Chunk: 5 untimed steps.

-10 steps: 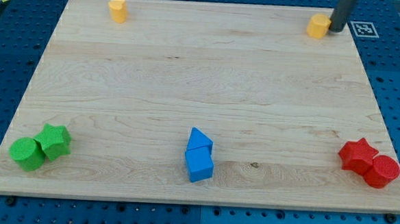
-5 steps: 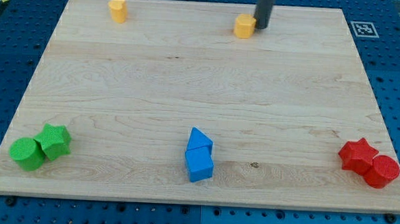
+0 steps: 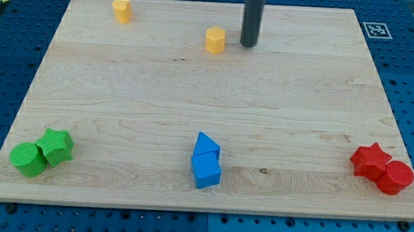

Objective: Push the yellow hexagon closer to the yellow heart

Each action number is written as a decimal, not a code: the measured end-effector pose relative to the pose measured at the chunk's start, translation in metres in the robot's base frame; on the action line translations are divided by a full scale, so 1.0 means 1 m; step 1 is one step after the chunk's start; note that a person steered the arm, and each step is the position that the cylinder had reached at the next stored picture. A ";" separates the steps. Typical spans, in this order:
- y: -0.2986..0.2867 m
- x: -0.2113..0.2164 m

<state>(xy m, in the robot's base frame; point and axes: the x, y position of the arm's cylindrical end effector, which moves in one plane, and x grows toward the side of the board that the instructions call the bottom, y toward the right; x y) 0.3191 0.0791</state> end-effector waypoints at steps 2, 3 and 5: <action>-0.019 0.019; -0.056 0.019; -0.080 -0.025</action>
<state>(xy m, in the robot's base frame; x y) 0.2940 -0.0006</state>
